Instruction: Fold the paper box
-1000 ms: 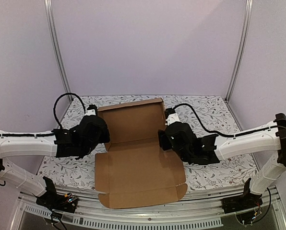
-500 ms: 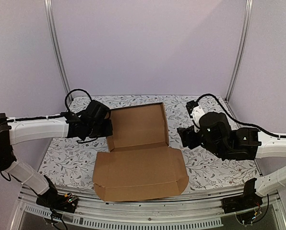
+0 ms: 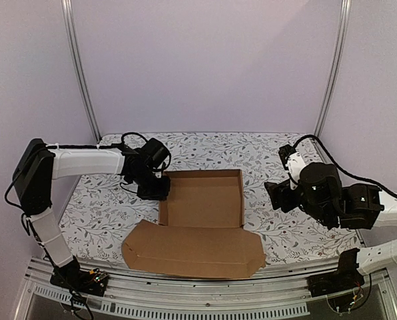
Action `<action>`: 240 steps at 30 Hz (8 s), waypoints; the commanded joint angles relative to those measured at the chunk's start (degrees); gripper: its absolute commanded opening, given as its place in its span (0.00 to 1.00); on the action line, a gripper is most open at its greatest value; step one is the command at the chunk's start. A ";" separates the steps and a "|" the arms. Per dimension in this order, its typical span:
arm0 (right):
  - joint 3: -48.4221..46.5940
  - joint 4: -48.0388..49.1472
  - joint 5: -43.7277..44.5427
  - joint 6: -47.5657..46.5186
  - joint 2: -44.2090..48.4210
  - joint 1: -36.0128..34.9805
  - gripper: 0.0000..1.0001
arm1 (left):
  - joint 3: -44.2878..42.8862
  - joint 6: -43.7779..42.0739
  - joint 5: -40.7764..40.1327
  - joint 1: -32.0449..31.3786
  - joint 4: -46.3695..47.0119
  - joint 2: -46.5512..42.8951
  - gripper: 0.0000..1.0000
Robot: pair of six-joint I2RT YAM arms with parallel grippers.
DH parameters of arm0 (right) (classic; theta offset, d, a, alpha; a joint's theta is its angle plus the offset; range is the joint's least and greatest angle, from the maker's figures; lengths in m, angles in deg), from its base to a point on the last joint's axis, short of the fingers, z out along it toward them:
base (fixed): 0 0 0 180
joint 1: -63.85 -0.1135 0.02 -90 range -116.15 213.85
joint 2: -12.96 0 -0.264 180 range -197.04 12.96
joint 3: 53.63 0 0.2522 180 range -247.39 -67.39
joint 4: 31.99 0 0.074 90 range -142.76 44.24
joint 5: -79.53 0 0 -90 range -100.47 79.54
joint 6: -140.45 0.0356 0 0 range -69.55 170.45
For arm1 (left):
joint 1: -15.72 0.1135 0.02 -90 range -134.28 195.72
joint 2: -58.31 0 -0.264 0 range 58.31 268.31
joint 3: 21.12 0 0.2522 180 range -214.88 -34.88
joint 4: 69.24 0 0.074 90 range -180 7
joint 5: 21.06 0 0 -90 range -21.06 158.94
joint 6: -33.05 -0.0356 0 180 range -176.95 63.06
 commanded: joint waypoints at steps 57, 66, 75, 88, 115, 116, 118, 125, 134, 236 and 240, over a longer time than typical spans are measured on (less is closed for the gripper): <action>10.54 -21.88 -20.42 29.57 6.84 7.00 0.72 | -14.05 -12.13 -10.92 3.24 -8.07 -0.04 0.59; 22.36 -7.57 -32.88 42.94 8.15 7.00 0.13 | -17.66 -13.86 -0.66 6.57 3.63 6.65 0.15; 27.20 7.84 -38.57 47.40 2.83 5.79 0.00 | -16.60 -13.77 5.86 7.48 8.59 11.54 0.00; 27.87 23.88 -37.00 47.77 0.21 4.75 0.00 | -7.56 -10.99 14.18 6.97 12.96 11.63 0.00; 11.44 34.22 -24.59 43.58 -24.64 14.38 0.02 | 28.53 5.95 8.50 -0.87 26.85 -8.25 0.00; 10.67 35.64 -26.06 43.24 -26.20 15.70 0.01 | 30.36 8.15 7.84 -1.08 27.97 -9.34 0.00; 8.18 37.09 -28.99 41.40 -30.31 17.79 0.00 | 33.35 10.93 6.78 -1.42 29.69 -11.69 0.00; -3.97 37.30 -37.44 35.03 -41.51 22.44 0.00 | 40.08 16.48 4.03 -2.96 32.15 -19.58 0.00; -20.48 35.76 -51.32 32.02 -57.21 28.70 0.00 | 42.10 20.52 2.35 -5.77 37.42 -20.96 0.00; -14.05 43.85 -51.49 33.22 -61.71 17.96 0.00 | 14.68 2.47 8.42 5.76 23.65 -0.47 0.00; -14.74 44.03 -52.31 33.28 -61.94 17.44 0.00 | 13.82 2.47 8.76 5.41 24.11 0.43 0.00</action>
